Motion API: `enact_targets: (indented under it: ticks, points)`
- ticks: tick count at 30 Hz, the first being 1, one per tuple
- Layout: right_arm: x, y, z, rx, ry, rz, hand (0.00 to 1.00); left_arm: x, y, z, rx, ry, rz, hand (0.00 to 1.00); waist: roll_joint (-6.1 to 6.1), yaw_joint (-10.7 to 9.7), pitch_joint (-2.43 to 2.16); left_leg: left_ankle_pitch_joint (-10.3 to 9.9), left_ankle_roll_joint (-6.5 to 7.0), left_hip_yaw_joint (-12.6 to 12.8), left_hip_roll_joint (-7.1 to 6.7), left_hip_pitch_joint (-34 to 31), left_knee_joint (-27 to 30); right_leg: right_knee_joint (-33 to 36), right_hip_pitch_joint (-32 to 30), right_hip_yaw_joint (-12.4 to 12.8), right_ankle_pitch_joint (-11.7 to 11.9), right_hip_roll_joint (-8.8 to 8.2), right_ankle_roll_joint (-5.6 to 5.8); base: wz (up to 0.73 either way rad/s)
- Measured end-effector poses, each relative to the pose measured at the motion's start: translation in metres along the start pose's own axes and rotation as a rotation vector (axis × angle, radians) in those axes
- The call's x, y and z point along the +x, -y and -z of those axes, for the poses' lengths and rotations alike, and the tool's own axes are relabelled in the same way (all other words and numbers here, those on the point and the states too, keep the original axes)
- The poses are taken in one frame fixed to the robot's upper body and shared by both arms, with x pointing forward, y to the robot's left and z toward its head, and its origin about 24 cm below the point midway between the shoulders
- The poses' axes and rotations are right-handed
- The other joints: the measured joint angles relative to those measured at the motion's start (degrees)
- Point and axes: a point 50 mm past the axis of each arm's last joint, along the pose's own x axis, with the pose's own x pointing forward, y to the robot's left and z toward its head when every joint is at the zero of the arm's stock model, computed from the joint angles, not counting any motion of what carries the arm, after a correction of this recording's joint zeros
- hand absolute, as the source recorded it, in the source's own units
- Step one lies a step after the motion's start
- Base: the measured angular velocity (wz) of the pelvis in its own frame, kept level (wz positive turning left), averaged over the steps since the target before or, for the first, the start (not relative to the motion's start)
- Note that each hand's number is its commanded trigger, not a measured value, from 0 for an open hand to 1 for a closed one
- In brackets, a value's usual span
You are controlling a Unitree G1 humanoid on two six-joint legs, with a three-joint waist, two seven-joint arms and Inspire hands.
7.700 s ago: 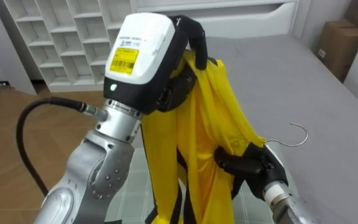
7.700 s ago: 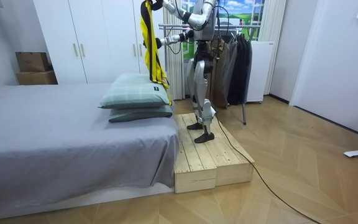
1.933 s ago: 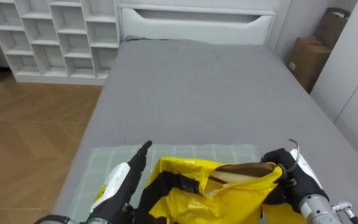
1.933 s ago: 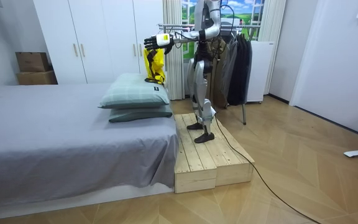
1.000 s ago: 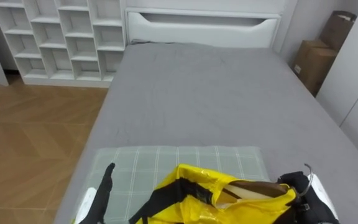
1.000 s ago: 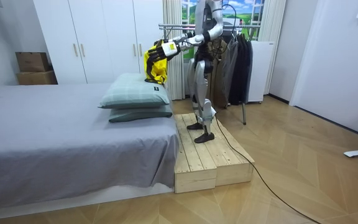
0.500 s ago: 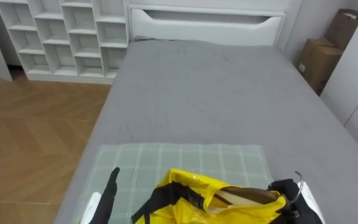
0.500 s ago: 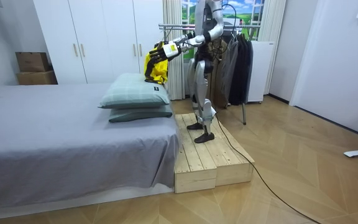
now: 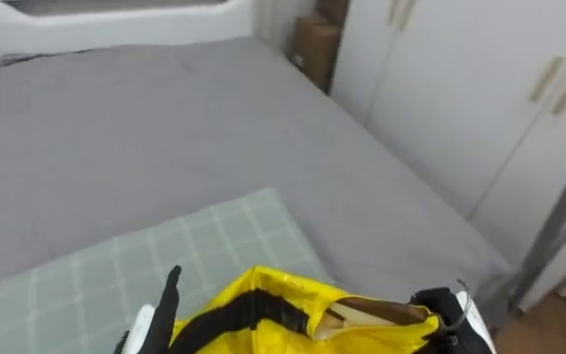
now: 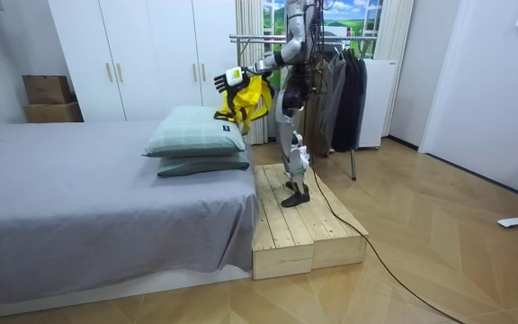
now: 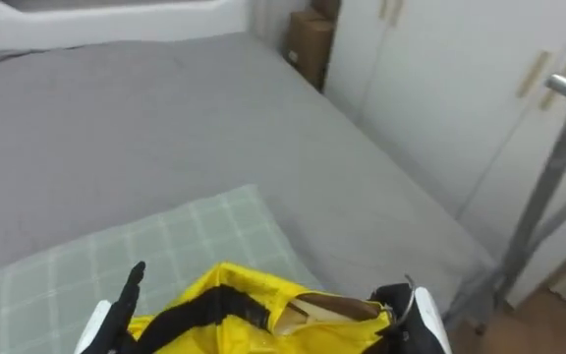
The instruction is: Hang clothes
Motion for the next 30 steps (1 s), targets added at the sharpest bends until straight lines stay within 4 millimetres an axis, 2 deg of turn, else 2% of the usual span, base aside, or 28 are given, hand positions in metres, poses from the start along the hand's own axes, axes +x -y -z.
enact_targets:
  ticks: [1, 3, 4, 5, 6, 7, 8, 9, 10, 11, 12, 13, 14, 15, 16, 17, 18, 19, 20, 21, 23, 26, 30]
  points:
    - [0.001, 0.0, -0.002, -0.001, 0.008, 0.001, 1.0, 0.003, 0.002, -0.001, 0.0, 0.0, 0.011, 0.0, 0.09, -0.81, 0.25, -0.32, -0.1, 0.69, 0.89, -0.19, 2.02, -1.35, -0.19, 0.1, 0.0, 0.48, -1.35, -0.69]
    - [0.001, 0.0, -0.003, -0.001, 0.009, 0.003, 1.0, 0.005, 0.004, -0.003, 0.0, 0.007, 0.022, 0.0, 0.37, -1.13, 0.18, -0.82, -0.68, -1.05, 2.29, -0.64, 4.27, -2.43, -1.01, 1.32, 0.54, 1.99, -2.17, -0.54]
    - [0.002, -0.001, -0.004, 0.001, 0.014, 0.0, 1.0, 0.007, 0.004, -0.005, 0.001, 0.013, 0.022, 0.0, 0.43, -1.37, 0.2, -1.29, -1.14, -2.35, 3.54, -1.06, 6.12, -2.45, -1.22, 1.87, 0.62, 2.92, -2.74, -0.46]
    - [0.003, 0.0, -0.007, -0.005, 0.023, -0.003, 1.0, 0.007, 0.005, -0.006, -0.002, 0.014, 0.022, 0.0, 0.43, -1.89, 0.14, -1.77, -1.4, -3.24, 4.72, -1.5, 8.35, -2.11, -1.46, 2.18, 0.27, 3.46, -3.35, -0.43]
    - [0.004, 0.0, -0.009, -0.012, 0.033, -0.003, 1.0, 0.007, 0.004, -0.006, -0.001, 0.014, 0.02, 0.0, 0.41, -1.97, 0.07, -1.91, -1.46, -4.02, 5.19, -2.0, 9.54, -1.86, -1.76, 2.48, 0.03, 3.64, -3.74, -0.46]
    - [0.007, 0.001, -0.015, -0.031, 0.058, -0.002, 1.0, 0.008, 0.003, -0.005, -0.003, 0.013, 0.012, 0.0, 0.39, -1.96, 0.05, -1.91, -1.45, -6.16, 5.95, -2.98, 12.21, -0.96, -2.54, 3.64, -0.49, 3.91, -4.41, -0.57]
    - [0.009, 0.003, -0.021, -0.052, 0.08, 0.004, 1.0, 0.007, 0.002, -0.005, -0.004, 0.011, 0.009, 0.0, 0.67, -2.13, -0.02, -1.9, -1.44, -9.48, 6.62, -3.84, 15.16, -0.26, -2.95, 5.49, -0.86, 4.62, -4.97, -0.66]
    - [0.01, 0.003, -0.023, -0.059, 0.089, 0.006, 1.0, 0.007, 0.002, -0.004, -0.004, 0.007, 0.007, 0.0, 0.91, -2.08, -0.08, -1.88, -1.43, -11.38, 6.86, -4.21, 16.77, -0.15, -2.84, 6.37, -1.0, 5.16, -5.2, -0.73]
    - [0.01, 0.004, -0.026, -0.066, 0.103, 0.009, 1.0, 0.004, 0.002, -0.001, -0.004, -0.004, 0.001, 0.0, 1.52, -2.15, -0.43, -1.49, -1.01, -16.2, 7.38, -5.4, 20.21, -0.16, -2.1, 8.2, -1.12, 6.23, -5.6, -0.81]
    - [0.01, 0.004, -0.028, -0.066, 0.114, 0.011, 1.0, 0.002, 0.003, 0.002, -0.006, -0.013, -0.003, 0.0, 1.59, -1.48, -0.48, -1.26, -0.19, -22.7, 5.56, -6.53, 20.76, -0.22, -1.54, 11.55, -1.3, 6.93, -5.64, -0.91]
    - [0.01, 0.005, -0.029, -0.064, 0.119, 0.013, 1.0, 0.001, 0.006, 0.002, -0.009, -0.014, 0.0, 0.0, 1.57, -0.89, -0.66, -1.63, 0.04, -26.53, 3.97, -6.69, 19.15, -0.33, -1.51, 13.24, -1.28, 7.01, -5.66, -1.19]
    - [0.01, 0.006, -0.033, -0.064, 0.135, 0.017, 1.0, 0.0, 0.01, 0.0, -0.016, -0.009, 0.007, 0.0, 1.5, 0.11, -0.62, -1.7, -0.3, -32.07, 0.68, -7.26, 15.29, -0.62, -1.62, 16.58, -0.86, 7.17, -5.67, -1.45]
    - [0.01, 0.006, -0.037, -0.065, 0.154, 0.016, 1.0, 0.0, 0.014, -0.002, -0.034, -0.006, 0.006, 0.0, 1.55, 1.28, -0.65, -1.53, -0.58, -36.3, -1.64, -8.13, 11.62, -0.7, -1.94, 19.95, -0.58, 7.56, -5.5, -1.48]
    - [0.01, 0.005, -0.039, -0.07, 0.164, 0.012, 1.0, -0.001, 0.016, -0.002, -0.042, -0.005, 0.003, 0.0, 1.52, 1.88, -0.63, -1.16, -1.16, -38.22, -2.69, -8.47, 9.93, -0.77, -2.0, 21.78, -0.37, 7.95, -5.48, -1.55]
    - [0.009, 0.002, -0.041, -0.084, 0.173, 0.004, 1.0, -0.002, 0.018, -0.003, -0.057, -0.007, -0.002, 0.0, 1.88, 2.41, -0.86, -0.24, -1.7, -41.55, -3.7, -9.21, 6.56, -1.3, -1.94, 25.02, 0.21, 8.91, -5.37, -1.55]
    - [0.009, 0.0, -0.042, -0.103, 0.18, -0.003, 1.0, -0.002, 0.021, -0.003, -0.066, -0.009, -0.006, 0.0, 2.48, 2.78, -1.2, 1.34, -1.69, -44.85, -4.47, -9.96, 3.88, -1.4, -2.05, 27.7, 0.63, 9.76, -5.28, -1.52]
    - [0.009, 0.0, -0.043, -0.113, 0.184, -0.005, 1.0, -0.003, 0.021, -0.003, -0.076, -0.011, -0.009, 0.0, 2.9, 2.92, -1.29, 2.57, -1.9, -46.06, -4.58, -10.41, 3.07, -1.41, -2.03, 28.3, 0.78, 10.0, -5.28, -1.29]
    - [0.009, -0.002, -0.043, -0.126, 0.188, -0.008, 1.0, -0.002, 0.022, -0.003, -0.078, -0.01, -0.011, 0.0, 3.6, 2.32, -1.6, 6.5, -2.37, -47.73, -4.92, -10.94, 2.55, -1.33, -2.06, 30.11, 0.72, 10.87, -4.95, -0.91]
    - [0.008, -0.003, -0.043, -0.129, 0.183, -0.009, 1.0, -0.002, 0.02, -0.004, -0.074, -0.005, -0.013, 0.0, 3.2, 1.26, -1.87, 6.97, -1.95, -47.2, -5.23, -9.97, 2.18, -1.32, -1.89, 31.53, 0.42, 11.02, -4.41, -0.69]
    - [0.008, -0.003, -0.044, -0.133, 0.188, -0.007, 1.0, -0.001, 0.019, -0.005, -0.072, 0.001, -0.014, 0.0, 3.08, 0.41, -2.01, 6.99, -1.92, -46.71, -5.35, -9.43, 1.39, -1.43, -1.91, 31.89, 0.28, 10.86, -4.13, -0.43]
    - [0.008, 0.003, -0.054, -0.137, 0.234, 0.012, 1.0, 0.002, 0.019, -0.01, -0.065, 0.023, -0.007, 0.0, 1.51, -1.16, -1.09, 6.92, -1.42, -44.49, -6.03, -8.25, -0.55, -2.3, -2.03, 33.45, 0.42, 10.64, -3.24, -0.37]
    - [0.006, 0.008, -0.067, -0.127, 0.289, 0.032, 1.0, 0.0, 0.025, -0.011, -0.05, 0.03, 0.028, 0.0, 1.53, -2.72, -1.1, 5.86, -0.29, -42.44, -5.99, -7.79, -1.1, -4.36, -1.64, 35.13, 1.07, 11.09, -2.48, -0.37]
    - [0.003, 0.008, -0.065, -0.111, 0.282, 0.029, 1.0, 0.0, 0.027, -0.01, -0.049, 0.029, 0.051, 0.0, 1.77, -4.47, -1.01, 4.38, 0.53, -39.92, -5.81, -6.26, -1.2, -4.96, -0.75, 35.95, 1.42, 11.11, -1.91, -0.37]
